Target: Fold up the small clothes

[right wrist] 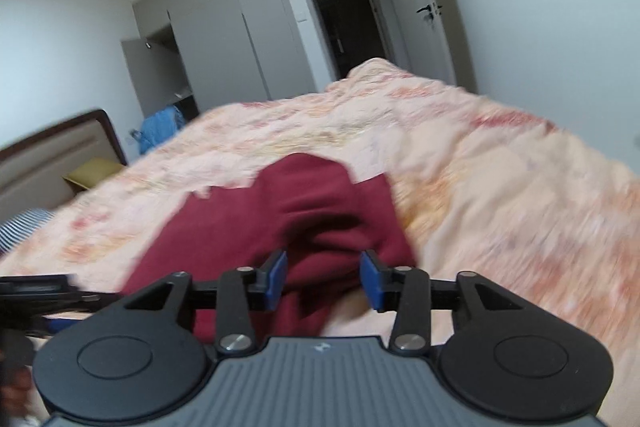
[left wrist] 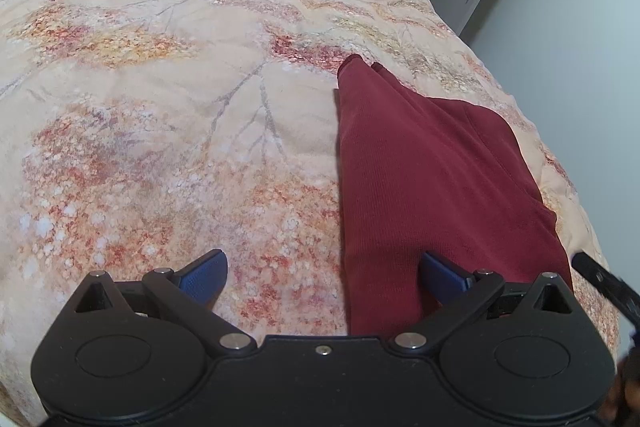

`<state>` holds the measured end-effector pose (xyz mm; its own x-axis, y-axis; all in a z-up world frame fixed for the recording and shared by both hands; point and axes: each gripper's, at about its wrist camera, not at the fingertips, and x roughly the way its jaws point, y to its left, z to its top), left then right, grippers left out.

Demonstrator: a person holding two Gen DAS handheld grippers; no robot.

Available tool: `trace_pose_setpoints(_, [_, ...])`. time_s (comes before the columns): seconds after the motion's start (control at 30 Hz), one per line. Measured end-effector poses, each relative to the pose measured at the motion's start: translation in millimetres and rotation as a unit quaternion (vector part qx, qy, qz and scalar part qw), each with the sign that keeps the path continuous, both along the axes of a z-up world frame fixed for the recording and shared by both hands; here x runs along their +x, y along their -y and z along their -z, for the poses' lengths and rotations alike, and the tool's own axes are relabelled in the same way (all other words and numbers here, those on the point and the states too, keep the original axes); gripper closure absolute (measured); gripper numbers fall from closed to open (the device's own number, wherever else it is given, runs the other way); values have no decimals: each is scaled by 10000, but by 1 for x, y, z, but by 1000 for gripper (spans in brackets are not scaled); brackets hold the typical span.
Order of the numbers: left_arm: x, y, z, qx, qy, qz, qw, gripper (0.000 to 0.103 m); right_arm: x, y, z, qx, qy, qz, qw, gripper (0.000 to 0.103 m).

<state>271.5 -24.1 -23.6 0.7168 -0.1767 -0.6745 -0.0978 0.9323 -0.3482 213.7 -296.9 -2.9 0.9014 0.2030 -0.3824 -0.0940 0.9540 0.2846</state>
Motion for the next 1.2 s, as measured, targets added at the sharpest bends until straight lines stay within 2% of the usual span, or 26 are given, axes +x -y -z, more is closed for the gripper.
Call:
trace_pose_setpoints(0.07, [0, 0, 0, -5, -13, -11, 10000, 1, 19, 13, 1, -162, -127, -21, 9998, 55])
trace_pose_setpoints(0.2, [1, 0, -1, 7, -16, -6, 10000, 1, 55, 26, 7, -322, -330, -424, 9980, 55])
trace_pose_setpoints(0.3, [1, 1, -1, -9, -26, -15, 10000, 1, 71, 27, 11, -338, -320, -761, 9960, 54])
trace_pose_setpoints(0.37, [1, 1, -1, -3, -23, -11, 10000, 1, 77, 25, 14, -402, -372, -873, 9947, 63])
trace_pose_setpoints(0.4, [1, 1, -1, -5, -24, -14, 10000, 1, 78, 24, 15, -406, -392, -901, 9943, 76])
trace_pose_setpoints(0.43, [1, 1, -1, -9, -23, -12, 10000, 1, 75, 23, 15, -442, -350, -948, 9939, 82])
trace_pose_setpoints(0.53, [1, 1, -1, -6, -23, -14, 10000, 1, 60, 10, 10, -1068, -78, -908, 9901, 89])
trace_pose_setpoints(0.6, [1, 1, -1, -3, -21, -13, 10000, 1, 53, 2, 8, -1412, 61, -925, 9856, 88])
trace_pose_setpoints(0.63, [1, 1, -1, -6, -24, -12, 10000, 1, 51, -1, 7, -1538, 106, -941, 9836, 78])
trace_pose_setpoints(0.7, [1, 1, -1, -9, -30, -8, 10000, 1, 55, -5, 5, -1727, 128, -973, 9801, 65])
trace_pose_setpoints(0.83, [1, 1, -1, 0, -31, -8, 10000, 1, 71, -8, 2, -1771, 42, -1296, 9756, 65])
trace_pose_setpoints(0.9, [1, 1, -1, -10, -33, -5, 10000, 1, 81, -5, 2, -1638, -9, -1453, 9757, 65])
trace_pose_setpoints(0.97, [1, 1, -1, -7, -31, -5, 10000, 1, 88, 0, 3, -1452, -102, -1563, 9769, 75])
trace_pose_setpoints(1.0, [1, 1, -1, -8, -31, -7, 10000, 1, 89, 1, 3, -1414, -112, -1602, 9768, 86])
trace_pose_setpoints(1.07, [1, 1, -1, -8, -33, -6, 10000, 1, 82, -2, 2, -1594, -4, -1546, 9750, 91])
trace_pose_setpoints(1.2, [0, 2, 0, -1, -32, 35, 10000, 1, 49, -13, 0, -2368, 402, -1081, 9647, 95])
